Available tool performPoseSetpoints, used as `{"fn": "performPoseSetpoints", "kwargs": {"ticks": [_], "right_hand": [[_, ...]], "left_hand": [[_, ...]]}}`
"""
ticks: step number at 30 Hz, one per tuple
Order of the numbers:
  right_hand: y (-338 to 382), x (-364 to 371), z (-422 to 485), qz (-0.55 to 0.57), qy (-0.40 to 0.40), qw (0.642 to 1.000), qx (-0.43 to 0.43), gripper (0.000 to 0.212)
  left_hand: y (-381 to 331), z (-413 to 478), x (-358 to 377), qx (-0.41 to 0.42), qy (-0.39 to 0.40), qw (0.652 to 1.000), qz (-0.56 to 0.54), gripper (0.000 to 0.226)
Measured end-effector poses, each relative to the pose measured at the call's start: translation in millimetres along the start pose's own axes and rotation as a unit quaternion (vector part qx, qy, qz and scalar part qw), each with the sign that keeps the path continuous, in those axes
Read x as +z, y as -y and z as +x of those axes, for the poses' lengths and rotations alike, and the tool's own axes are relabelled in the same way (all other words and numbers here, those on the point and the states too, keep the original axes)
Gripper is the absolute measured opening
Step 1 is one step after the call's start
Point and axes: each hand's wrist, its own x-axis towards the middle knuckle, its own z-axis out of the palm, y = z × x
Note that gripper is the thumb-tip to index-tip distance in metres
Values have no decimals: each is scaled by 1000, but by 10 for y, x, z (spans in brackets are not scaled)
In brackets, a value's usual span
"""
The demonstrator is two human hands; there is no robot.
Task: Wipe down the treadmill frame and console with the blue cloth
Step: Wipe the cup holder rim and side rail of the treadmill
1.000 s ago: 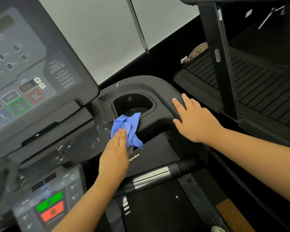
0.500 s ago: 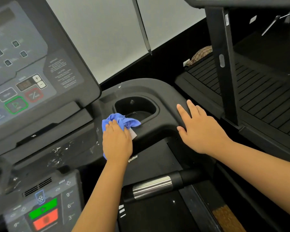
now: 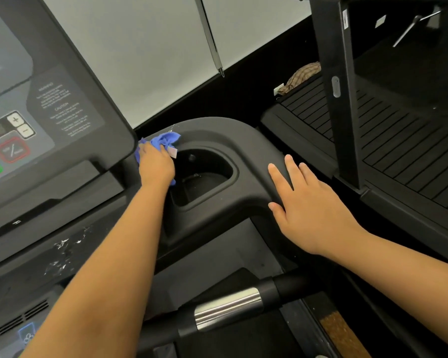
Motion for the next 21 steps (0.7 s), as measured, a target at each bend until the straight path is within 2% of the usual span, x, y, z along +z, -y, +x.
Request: {"fn": "performPoseSetpoints", "kwargs": {"ticks": [3, 7, 13, 21], "right_hand": [[1, 14, 7, -4, -4, 1000, 4, 70], [6, 26, 26, -2, -6, 1000, 10, 71], [11, 35, 26, -1, -6, 1000, 14, 71], [5, 16, 30, 6, 5, 1000, 17, 69]], "left_hand": [[30, 315, 78, -7, -8, 1000, 12, 49], [-62, 556, 104, 12, -26, 999, 19, 44], [-278, 694, 186, 122, 65, 989, 46, 38], [-978, 357, 498, 290, 145, 944, 65, 36]]}}
